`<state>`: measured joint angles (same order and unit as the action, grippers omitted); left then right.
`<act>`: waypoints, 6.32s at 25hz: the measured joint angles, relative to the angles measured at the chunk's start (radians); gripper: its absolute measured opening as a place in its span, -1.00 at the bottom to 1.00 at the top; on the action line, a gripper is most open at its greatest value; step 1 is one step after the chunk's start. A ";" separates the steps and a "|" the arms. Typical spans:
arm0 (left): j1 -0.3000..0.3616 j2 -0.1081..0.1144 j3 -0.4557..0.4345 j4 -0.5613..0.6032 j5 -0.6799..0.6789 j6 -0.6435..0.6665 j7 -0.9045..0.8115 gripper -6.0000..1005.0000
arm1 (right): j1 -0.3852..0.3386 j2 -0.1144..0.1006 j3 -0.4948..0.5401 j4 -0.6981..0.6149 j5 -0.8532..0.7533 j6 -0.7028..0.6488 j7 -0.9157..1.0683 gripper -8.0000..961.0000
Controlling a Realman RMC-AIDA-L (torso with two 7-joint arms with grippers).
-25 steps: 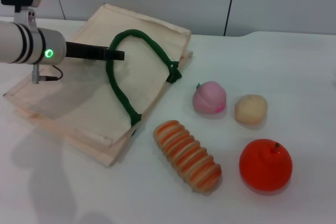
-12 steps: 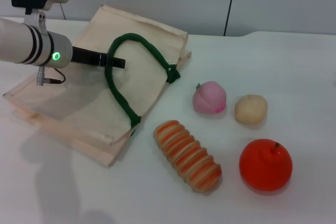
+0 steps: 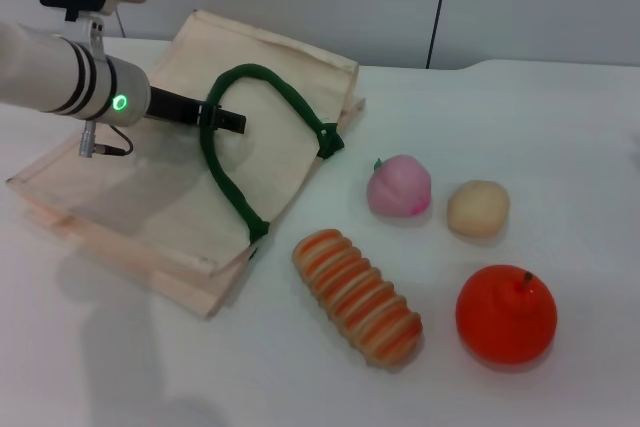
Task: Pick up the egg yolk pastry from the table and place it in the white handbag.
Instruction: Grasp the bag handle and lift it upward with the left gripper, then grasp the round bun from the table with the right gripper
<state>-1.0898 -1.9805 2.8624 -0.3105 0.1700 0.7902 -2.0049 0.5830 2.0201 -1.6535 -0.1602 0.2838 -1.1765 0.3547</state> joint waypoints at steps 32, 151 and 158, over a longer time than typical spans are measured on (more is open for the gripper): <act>-0.024 0.024 0.000 0.051 0.153 -0.059 -0.142 -0.27 | 0.012 0.003 -0.004 -0.004 -0.005 -0.014 0.027 0.83; 0.208 0.103 0.000 -0.138 -0.721 0.699 0.295 -0.75 | 0.233 -0.007 0.357 -0.478 -2.632 0.085 1.445 0.57; 0.208 0.103 0.000 -0.137 -0.721 0.701 0.295 -0.75 | 0.232 -0.008 0.357 -0.480 -2.631 0.081 1.444 0.54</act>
<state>-0.8820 -1.8775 2.8624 -0.4476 -0.5507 1.4910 -1.7104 0.8149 2.0125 -1.2962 -0.6397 -2.3476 -1.0959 1.7991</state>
